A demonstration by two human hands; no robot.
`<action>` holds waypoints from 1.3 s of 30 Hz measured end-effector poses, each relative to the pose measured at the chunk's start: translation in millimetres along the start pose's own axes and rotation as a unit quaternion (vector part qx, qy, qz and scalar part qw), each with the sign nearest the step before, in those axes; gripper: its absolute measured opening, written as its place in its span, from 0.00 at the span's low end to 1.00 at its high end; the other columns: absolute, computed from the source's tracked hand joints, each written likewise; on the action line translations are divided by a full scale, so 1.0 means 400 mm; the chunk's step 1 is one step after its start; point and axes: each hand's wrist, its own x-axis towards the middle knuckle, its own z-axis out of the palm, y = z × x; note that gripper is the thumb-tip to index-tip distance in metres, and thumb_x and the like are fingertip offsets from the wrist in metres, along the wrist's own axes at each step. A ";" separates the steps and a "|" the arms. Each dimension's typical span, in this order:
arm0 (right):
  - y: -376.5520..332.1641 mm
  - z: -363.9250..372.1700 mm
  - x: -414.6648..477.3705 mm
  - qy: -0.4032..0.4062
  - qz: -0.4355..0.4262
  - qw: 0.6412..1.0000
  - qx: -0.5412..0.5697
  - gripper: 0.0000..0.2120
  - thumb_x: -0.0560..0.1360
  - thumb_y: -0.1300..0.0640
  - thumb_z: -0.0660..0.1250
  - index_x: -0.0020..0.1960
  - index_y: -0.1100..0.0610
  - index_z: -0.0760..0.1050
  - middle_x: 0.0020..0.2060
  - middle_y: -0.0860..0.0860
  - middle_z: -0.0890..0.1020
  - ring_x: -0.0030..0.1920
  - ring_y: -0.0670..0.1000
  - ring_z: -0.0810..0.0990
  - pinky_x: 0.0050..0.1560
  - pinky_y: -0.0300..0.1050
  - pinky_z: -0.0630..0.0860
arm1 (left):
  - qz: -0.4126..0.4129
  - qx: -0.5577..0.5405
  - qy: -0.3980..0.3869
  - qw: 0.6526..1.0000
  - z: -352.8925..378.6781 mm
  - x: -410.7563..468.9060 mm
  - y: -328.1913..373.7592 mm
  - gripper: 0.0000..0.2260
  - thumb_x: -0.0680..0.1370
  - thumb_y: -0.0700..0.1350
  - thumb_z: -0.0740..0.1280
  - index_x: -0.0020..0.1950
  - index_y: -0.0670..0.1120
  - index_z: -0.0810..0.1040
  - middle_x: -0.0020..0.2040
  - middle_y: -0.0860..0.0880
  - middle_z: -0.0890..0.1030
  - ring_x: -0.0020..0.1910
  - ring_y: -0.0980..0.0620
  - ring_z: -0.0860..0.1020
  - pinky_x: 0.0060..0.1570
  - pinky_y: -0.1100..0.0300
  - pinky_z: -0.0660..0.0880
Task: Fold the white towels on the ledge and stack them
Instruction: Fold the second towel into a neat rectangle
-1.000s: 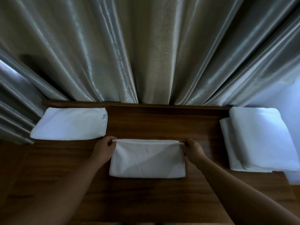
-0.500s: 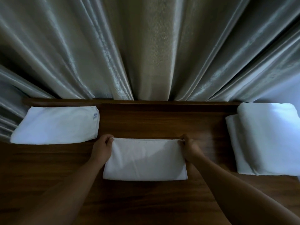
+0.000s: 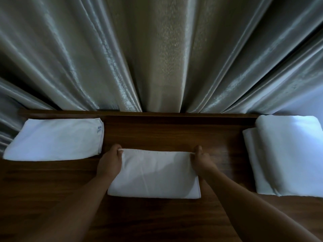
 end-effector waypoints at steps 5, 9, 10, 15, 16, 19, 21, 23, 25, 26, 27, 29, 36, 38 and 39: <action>0.018 0.011 -0.035 0.053 -0.011 0.999 0.003 0.19 0.82 0.47 0.56 0.68 0.53 0.60 0.49 0.53 0.78 0.44 0.51 0.79 0.37 0.47 0.77 | -0.053 -0.028 0.019 0.998 -0.011 -0.043 0.004 0.22 0.80 0.55 0.60 0.71 0.47 0.66 0.65 0.42 0.76 0.60 0.42 0.77 0.52 0.50 0.75; 0.045 0.050 -0.116 0.132 -0.164 0.958 -0.192 0.27 0.81 0.40 0.49 0.77 0.47 0.52 0.78 0.55 0.54 0.77 0.60 0.54 0.75 0.58 0.58 | 0.149 0.199 0.043 0.968 -0.001 -0.152 -0.015 0.26 0.80 0.55 0.58 0.77 0.50 0.59 0.77 0.43 0.61 0.76 0.41 0.59 0.71 0.45 0.63; 0.033 0.072 -0.148 0.117 -0.220 0.944 -0.215 0.29 0.81 0.38 0.47 0.79 0.45 0.46 0.80 0.52 0.44 0.79 0.58 0.42 0.78 0.59 0.48 | 0.206 0.233 0.017 0.950 0.013 -0.170 -0.011 0.27 0.81 0.57 0.56 0.78 0.52 0.55 0.79 0.45 0.55 0.79 0.43 0.51 0.75 0.44 0.55; -0.047 0.237 -0.189 0.052 -0.327 0.914 -0.235 0.33 0.80 0.35 0.43 0.79 0.44 0.34 0.78 0.51 0.31 0.76 0.53 0.27 0.75 0.60 0.36 | 0.311 0.277 -0.072 0.906 0.094 -0.179 0.042 0.29 0.81 0.61 0.49 0.80 0.53 0.46 0.81 0.50 0.42 0.79 0.50 0.39 0.74 0.47 0.41; -0.054 0.255 -0.179 0.051 -0.316 0.917 -0.238 0.33 0.80 0.34 0.42 0.79 0.44 0.33 0.77 0.51 0.30 0.76 0.53 0.27 0.75 0.59 0.35 | 0.312 0.281 -0.079 0.904 0.104 -0.172 0.040 0.30 0.81 0.62 0.48 0.79 0.54 0.43 0.80 0.50 0.40 0.79 0.51 0.38 0.74 0.47 0.41; -0.040 0.257 -0.154 0.060 -0.256 0.931 -0.253 0.37 0.77 0.29 0.39 0.78 0.44 0.30 0.76 0.51 0.28 0.76 0.54 0.26 0.75 0.58 0.33 | 0.288 0.285 -0.077 0.911 0.116 -0.154 0.012 0.32 0.79 0.66 0.47 0.79 0.55 0.41 0.80 0.49 0.39 0.78 0.50 0.36 0.75 0.46 0.41; -0.005 0.233 -0.146 0.073 -0.233 0.934 -0.262 0.38 0.76 0.27 0.38 0.77 0.44 0.29 0.76 0.51 0.28 0.76 0.55 0.26 0.76 0.58 0.35 | 0.251 0.283 -0.063 0.923 0.110 -0.145 -0.006 0.34 0.78 0.67 0.47 0.79 0.55 0.42 0.80 0.48 0.38 0.78 0.49 0.36 0.75 0.46 0.43; 0.031 0.207 -0.143 0.080 -0.212 0.939 -0.257 0.40 0.75 0.26 0.38 0.77 0.44 0.28 0.76 0.52 0.28 0.76 0.55 0.26 0.77 0.58 0.36 | 0.201 0.274 -0.050 0.939 0.098 -0.142 -0.027 0.35 0.78 0.68 0.47 0.79 0.54 0.40 0.80 0.47 0.37 0.78 0.49 0.36 0.76 0.46 0.44; 0.056 0.193 -0.141 0.086 -0.186 0.948 -0.245 0.40 0.74 0.25 0.38 0.77 0.45 0.28 0.76 0.51 0.27 0.75 0.54 0.25 0.77 0.59 0.36 | 0.146 0.250 -0.039 0.956 0.086 -0.142 -0.051 0.35 0.78 0.68 0.45 0.79 0.55 0.37 0.79 0.47 0.35 0.78 0.48 0.36 0.77 0.47 0.45; 0.064 0.189 -0.143 0.091 -0.175 0.953 -0.232 0.41 0.74 0.25 0.38 0.78 0.45 0.29 0.76 0.51 0.27 0.76 0.54 0.26 0.77 0.59 0.36 | 0.118 0.235 -0.035 0.964 0.081 -0.143 -0.060 0.35 0.77 0.68 0.45 0.78 0.55 0.36 0.79 0.47 0.35 0.78 0.48 0.37 0.77 0.48 0.45; 0.069 0.186 -0.145 0.098 -0.166 0.957 -0.216 0.41 0.75 0.26 0.39 0.78 0.45 0.29 0.76 0.51 0.28 0.76 0.55 0.27 0.77 0.59 0.36 | 0.096 0.223 -0.033 0.970 0.077 -0.144 -0.066 0.35 0.78 0.68 0.45 0.78 0.55 0.34 0.79 0.47 0.36 0.78 0.48 0.38 0.77 0.48 0.44; 0.077 0.189 -0.150 0.104 -0.152 0.964 -0.193 0.41 0.76 0.27 0.40 0.78 0.47 0.30 0.77 0.51 0.28 0.76 0.56 0.28 0.78 0.58 0.38 | 0.060 0.202 -0.030 0.977 0.073 -0.150 -0.071 0.36 0.78 0.68 0.45 0.78 0.53 0.34 0.80 0.47 0.39 0.78 0.48 0.39 0.76 0.49 0.44; 0.031 0.164 -0.184 0.132 0.008 0.984 0.122 0.40 0.75 0.42 0.67 0.79 0.51 0.49 0.75 0.56 0.60 0.72 0.61 0.66 0.67 0.62 0.71 | -0.196 0.110 -0.001 0.974 0.030 -0.182 0.012 0.26 0.76 0.60 0.64 0.69 0.46 0.70 0.72 0.41 0.65 0.70 0.40 0.63 0.66 0.43 0.67; 0.020 0.140 -0.175 0.099 0.079 0.967 0.223 0.36 0.74 0.46 0.71 0.75 0.55 0.59 0.69 0.58 0.70 0.63 0.61 0.74 0.59 0.60 0.77 | -0.259 0.060 -0.032 0.963 0.022 -0.173 0.032 0.24 0.74 0.57 0.66 0.65 0.44 0.72 0.67 0.42 0.69 0.65 0.41 0.68 0.60 0.46 0.72; 0.019 0.130 -0.168 0.080 0.105 0.958 0.254 0.32 0.74 0.47 0.71 0.72 0.57 0.63 0.64 0.58 0.74 0.60 0.61 0.77 0.57 0.59 0.77 | -0.279 0.013 -0.044 0.959 0.019 -0.166 0.037 0.25 0.74 0.55 0.67 0.67 0.43 0.71 0.66 0.42 0.71 0.63 0.41 0.71 0.58 0.47 0.74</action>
